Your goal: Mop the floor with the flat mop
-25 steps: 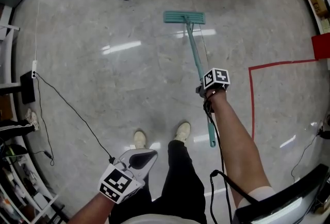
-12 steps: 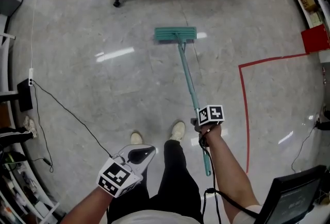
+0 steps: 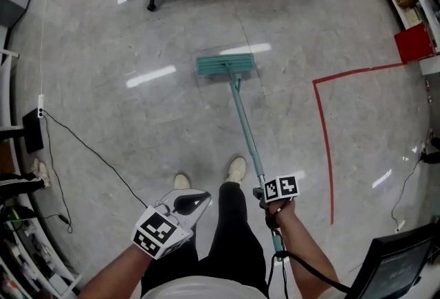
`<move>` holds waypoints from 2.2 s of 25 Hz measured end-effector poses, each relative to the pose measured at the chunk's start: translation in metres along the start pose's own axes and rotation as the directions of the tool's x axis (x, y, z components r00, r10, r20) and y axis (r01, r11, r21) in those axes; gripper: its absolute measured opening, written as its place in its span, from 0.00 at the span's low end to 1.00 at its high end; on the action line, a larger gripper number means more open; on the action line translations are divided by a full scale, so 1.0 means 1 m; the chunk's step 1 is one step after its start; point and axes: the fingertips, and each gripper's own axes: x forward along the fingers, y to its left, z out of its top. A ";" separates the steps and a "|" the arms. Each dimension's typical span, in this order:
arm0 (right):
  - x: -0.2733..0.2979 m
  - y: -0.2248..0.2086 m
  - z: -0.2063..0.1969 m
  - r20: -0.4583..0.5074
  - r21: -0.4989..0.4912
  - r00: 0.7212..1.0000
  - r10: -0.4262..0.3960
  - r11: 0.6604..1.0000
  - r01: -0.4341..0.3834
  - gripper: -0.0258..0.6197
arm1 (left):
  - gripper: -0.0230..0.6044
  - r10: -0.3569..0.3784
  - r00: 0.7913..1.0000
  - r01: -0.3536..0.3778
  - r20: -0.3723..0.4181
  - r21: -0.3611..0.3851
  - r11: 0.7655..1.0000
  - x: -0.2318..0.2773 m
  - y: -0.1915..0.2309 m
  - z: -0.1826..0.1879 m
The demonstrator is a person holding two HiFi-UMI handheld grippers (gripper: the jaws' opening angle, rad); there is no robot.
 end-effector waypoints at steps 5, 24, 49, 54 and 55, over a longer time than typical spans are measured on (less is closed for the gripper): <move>0.013 0.003 -0.051 -0.025 0.029 1.000 0.016 0.999 -0.015 0.11 | 0.04 0.010 1.000 -0.010 -0.003 -0.003 1.000 -0.007 -0.002 -0.015; 0.097 -0.001 -0.037 -0.039 0.036 0.998 -0.056 0.998 0.057 0.11 | 0.04 0.026 1.000 -0.026 -0.017 -0.018 0.999 -0.039 0.015 -0.039; 0.096 0.012 0.095 -0.004 0.010 0.999 -0.051 0.999 0.051 0.11 | 0.04 0.025 1.000 -0.026 -0.018 -0.068 0.997 -0.033 0.026 -0.037; 0.090 0.018 0.131 -0.004 0.012 0.999 -0.039 0.999 0.039 0.11 | 0.04 0.050 0.999 -0.050 -0.002 -0.092 0.994 -0.031 0.034 -0.028; 0.089 0.019 0.139 -0.005 0.010 0.999 -0.039 0.999 0.039 0.11 | 0.04 0.058 0.998 -0.057 0.002 -0.101 0.993 -0.031 0.036 -0.025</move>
